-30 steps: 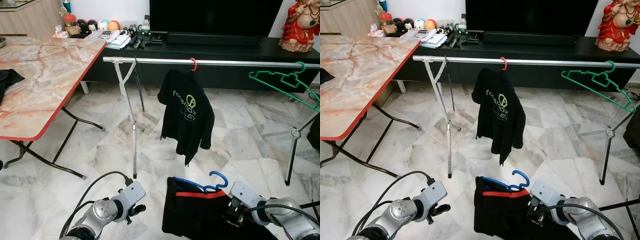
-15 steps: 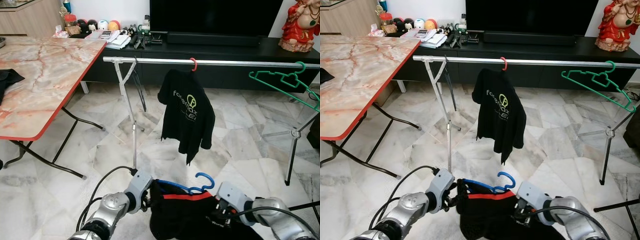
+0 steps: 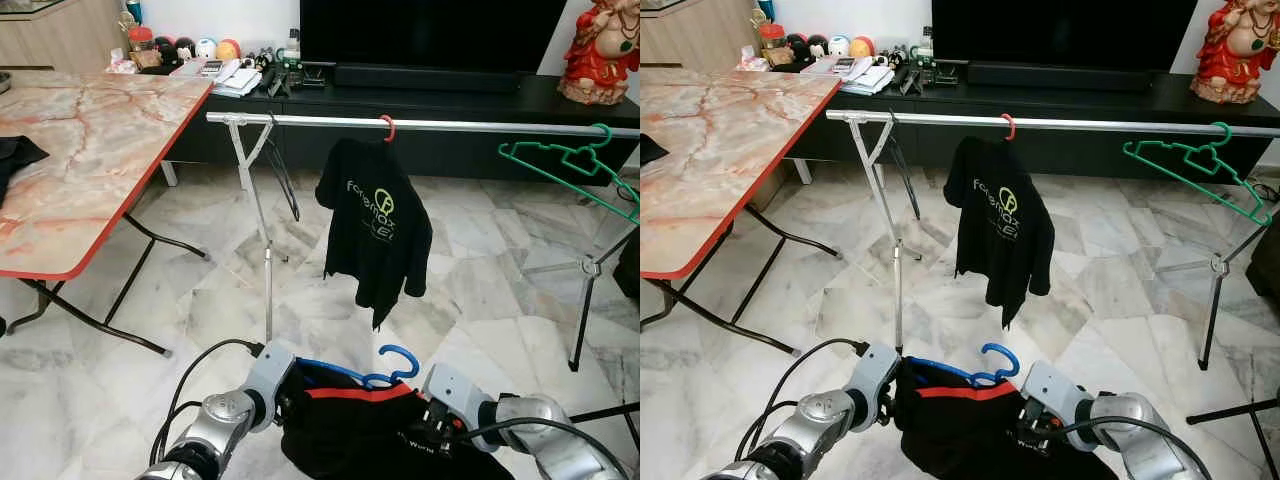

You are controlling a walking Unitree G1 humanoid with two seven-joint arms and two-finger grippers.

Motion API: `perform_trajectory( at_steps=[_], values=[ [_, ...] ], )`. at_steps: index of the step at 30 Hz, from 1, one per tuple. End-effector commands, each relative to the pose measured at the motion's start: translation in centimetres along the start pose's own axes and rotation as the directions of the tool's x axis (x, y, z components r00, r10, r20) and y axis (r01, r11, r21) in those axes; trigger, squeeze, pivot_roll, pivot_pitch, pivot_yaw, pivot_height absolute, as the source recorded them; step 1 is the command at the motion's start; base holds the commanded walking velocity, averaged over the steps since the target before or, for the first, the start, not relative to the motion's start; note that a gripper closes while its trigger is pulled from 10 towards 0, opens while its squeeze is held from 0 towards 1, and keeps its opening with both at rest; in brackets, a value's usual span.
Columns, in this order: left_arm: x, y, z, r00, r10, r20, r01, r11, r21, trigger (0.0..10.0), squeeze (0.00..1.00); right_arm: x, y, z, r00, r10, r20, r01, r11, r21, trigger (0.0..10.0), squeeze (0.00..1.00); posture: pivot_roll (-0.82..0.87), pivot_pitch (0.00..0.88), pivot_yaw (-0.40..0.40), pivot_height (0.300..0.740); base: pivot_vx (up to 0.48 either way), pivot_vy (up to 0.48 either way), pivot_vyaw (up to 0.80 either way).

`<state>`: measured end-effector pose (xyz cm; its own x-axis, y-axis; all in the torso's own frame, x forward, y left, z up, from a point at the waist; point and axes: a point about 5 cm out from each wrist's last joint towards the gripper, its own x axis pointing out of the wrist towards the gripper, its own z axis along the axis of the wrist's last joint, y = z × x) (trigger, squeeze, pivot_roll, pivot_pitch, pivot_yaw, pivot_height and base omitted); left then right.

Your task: Hang hanger

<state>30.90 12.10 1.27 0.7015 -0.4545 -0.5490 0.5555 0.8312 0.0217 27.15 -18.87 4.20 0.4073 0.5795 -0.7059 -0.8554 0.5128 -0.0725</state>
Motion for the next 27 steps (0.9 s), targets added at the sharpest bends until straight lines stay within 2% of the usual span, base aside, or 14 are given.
perform_trajectory(
  at_steps=[1, 5, 6, 7, 8, 20, 27],
  values=[
    [0.04, -0.18, -0.45, 1.0, 0.0, -0.025, -0.001, 1.0, -0.026, 10.0, 0.0, -0.22, 0.2, 0.64, 0.999, 0.015, 0.032, -0.014, 1.0, -0.015, 10.0, 0.0, 0.04, 0.123, -0.042, 0.74, 0.0, 0.0, 0.0],
    [0.06, -0.05, -0.4, 0.999, 0.019, -0.027, -0.02, 0.999, -0.033, 10.0, 0.0, -0.44, 0.35, 1.06, 0.998, 0.026, 0.055, -0.024, 0.999, -0.031, 10.0, 0.0, 0.04, 0.124, -0.042, 0.74, 0.0, 0.0, 0.0],
    [0.05, -0.03, -0.4, 0.999, 0.02, -0.027, -0.021, 0.999, -0.033, 8.7, 0.0, -0.47, 0.32, 1.1, 0.998, 0.024, 0.055, -0.023, 0.999, -0.029, 10.0, 0.0, 0.04, 0.124, -0.042, 0.74, 0.0, 0.0, 0.0],
    [0.05, -0.03, -0.4, 0.999, 0.021, -0.027, -0.022, 0.999, -0.036, 4.7, 0.0, -0.5, 0.3, 1.12, 0.998, 0.023, 0.052, -0.022, 0.999, -0.027, 10.0, 0.0, 0.04, 0.124, -0.042, 0.74, 0.0, 0.0, 0.0],
    [0.05, -0.05, -0.41, 0.999, 0.02, -0.026, -0.021, 0.999, -0.039, 0.0, 0.0, -0.53, 0.26, 1.11, 0.999, 0.021, 0.049, -0.02, 0.999, -0.026, 10.0, 0.0, 0.04, 0.124, -0.043, 0.74, 0.0, 0.0, 0.0],
    [-0.13, 0.49, -0.13, 0.999, 0.033, -0.007, -0.033, 0.998, -0.047, 0.0, 0.0, -0.65, 0.35, 0.63, 0.999, 0.019, 0.028, -0.019, 1.0, -0.023, 10.0, 0.0, 0.04, 0.119, -0.038, 0.74, 0.0, 0.0, 0.0],
    [0.09, -0.03, 0.07, 1.0, 0.007, 0.003, -0.007, 0.999, -0.047, 0.0, 0.0, -0.69, 0.16, 0.95, 0.999, 0.009, 0.04, -0.008, 1.0, -0.023, 10.0, 0.0, 0.03, 0.112, -0.035, 0.74, 0.0, 0.0, 0.0]
  ],
)
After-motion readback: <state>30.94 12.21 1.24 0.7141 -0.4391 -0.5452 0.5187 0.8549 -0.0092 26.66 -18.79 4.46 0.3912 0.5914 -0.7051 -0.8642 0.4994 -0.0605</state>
